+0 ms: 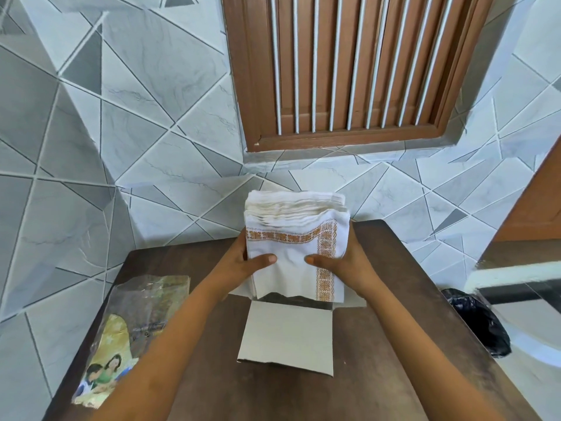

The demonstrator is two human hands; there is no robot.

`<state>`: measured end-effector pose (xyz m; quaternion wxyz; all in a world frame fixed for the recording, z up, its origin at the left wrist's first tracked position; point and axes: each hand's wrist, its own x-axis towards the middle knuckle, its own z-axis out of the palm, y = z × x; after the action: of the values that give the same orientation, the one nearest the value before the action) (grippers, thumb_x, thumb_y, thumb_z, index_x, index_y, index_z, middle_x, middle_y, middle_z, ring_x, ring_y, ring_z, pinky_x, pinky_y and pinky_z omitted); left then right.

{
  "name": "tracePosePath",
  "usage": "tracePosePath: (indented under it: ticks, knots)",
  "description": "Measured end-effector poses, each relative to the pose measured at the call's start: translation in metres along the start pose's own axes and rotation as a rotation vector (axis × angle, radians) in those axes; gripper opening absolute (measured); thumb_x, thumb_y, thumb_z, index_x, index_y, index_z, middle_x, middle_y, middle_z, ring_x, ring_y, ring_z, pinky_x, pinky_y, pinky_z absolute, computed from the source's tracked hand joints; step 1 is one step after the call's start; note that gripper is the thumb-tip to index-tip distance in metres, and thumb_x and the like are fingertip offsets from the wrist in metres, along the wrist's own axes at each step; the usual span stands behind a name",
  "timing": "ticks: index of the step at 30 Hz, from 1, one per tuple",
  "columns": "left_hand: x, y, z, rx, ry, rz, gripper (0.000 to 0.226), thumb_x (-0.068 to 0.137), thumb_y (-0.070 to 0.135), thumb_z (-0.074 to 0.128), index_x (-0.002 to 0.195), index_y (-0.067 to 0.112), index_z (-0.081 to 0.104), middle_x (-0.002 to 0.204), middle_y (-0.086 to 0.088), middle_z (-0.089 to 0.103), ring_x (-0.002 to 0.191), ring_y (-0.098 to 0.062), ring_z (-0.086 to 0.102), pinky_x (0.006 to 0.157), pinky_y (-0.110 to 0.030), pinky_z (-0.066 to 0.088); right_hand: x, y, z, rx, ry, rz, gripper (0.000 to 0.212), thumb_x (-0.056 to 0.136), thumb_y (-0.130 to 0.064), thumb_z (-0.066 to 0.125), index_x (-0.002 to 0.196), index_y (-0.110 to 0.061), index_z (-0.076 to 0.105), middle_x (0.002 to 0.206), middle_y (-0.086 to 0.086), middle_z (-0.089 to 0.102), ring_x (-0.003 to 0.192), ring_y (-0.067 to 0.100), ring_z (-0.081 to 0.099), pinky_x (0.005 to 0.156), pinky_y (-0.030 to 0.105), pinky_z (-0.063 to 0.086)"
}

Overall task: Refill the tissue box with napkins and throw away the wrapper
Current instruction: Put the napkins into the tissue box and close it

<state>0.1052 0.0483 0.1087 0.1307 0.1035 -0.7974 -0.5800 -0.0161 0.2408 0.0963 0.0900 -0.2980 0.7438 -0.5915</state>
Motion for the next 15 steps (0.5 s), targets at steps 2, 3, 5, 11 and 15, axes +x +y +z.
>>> tracePosePath:
  ticks: [2, 3, 5, 11, 15]
  knots:
    - [-0.002, -0.007, 0.001, 0.038, -0.037, -0.009, 0.069, 0.075, 0.022, 0.075, 0.133, 0.028, 0.039, 0.122, 0.019, 0.056, 0.108, 0.008, 0.055, 0.08, -0.004, 0.047, -0.004, 0.007, 0.003, 0.024, 0.021, 0.019, 0.081, 0.057, -0.028, 0.085, 0.124, -0.028, 0.039, 0.116, -0.007, 0.061, 0.108, 0.009, 0.059, 0.095, 0.041, 0.05]
    - [-0.002, -0.01, 0.0, 0.066, -0.063, -0.013, 0.074, 0.072, 0.02, 0.078, 0.134, 0.029, 0.037, 0.123, 0.022, 0.054, 0.108, 0.013, 0.053, 0.081, -0.002, 0.045, -0.006, 0.01, 0.005, 0.045, 0.03, 0.026, 0.08, 0.057, -0.029, 0.085, 0.123, -0.028, 0.04, 0.114, -0.006, 0.063, 0.106, 0.01, 0.061, 0.093, 0.042, 0.051]
    - [-0.002, -0.013, -0.003, 0.149, -0.128, -0.016, 0.082, 0.069, 0.016, 0.081, 0.134, 0.032, 0.033, 0.122, 0.028, 0.05, 0.105, 0.023, 0.048, 0.082, 0.002, 0.041, -0.01, 0.016, 0.006, 0.081, 0.046, 0.036, 0.082, 0.054, -0.033, 0.085, 0.122, -0.027, 0.041, 0.113, -0.005, 0.064, 0.105, 0.011, 0.062, 0.092, 0.043, 0.052]
    - [0.001, -0.026, -0.012, 0.212, -0.142, -0.09, 0.066, 0.063, 0.019, 0.084, 0.112, 0.046, 0.049, 0.116, 0.019, 0.062, 0.104, 0.006, 0.059, 0.092, -0.025, 0.05, -0.018, 0.023, -0.006, -0.016, -0.192, 0.116, 0.104, 0.049, -0.032, 0.088, 0.133, -0.03, 0.028, 0.12, -0.013, 0.057, 0.113, 0.004, 0.054, 0.098, 0.03, 0.046]
    - [0.001, -0.031, -0.006, 0.14, -0.076, -0.072, 0.07, 0.057, 0.033, 0.081, 0.121, 0.025, 0.054, 0.118, 0.006, 0.065, 0.109, -0.011, 0.061, 0.093, -0.033, 0.051, -0.019, 0.02, -0.019, -0.248, -0.38, 0.13, 0.1, 0.055, -0.024, 0.086, 0.136, -0.025, 0.027, 0.115, -0.024, 0.052, 0.112, 0.003, 0.051, 0.099, 0.026, 0.042]
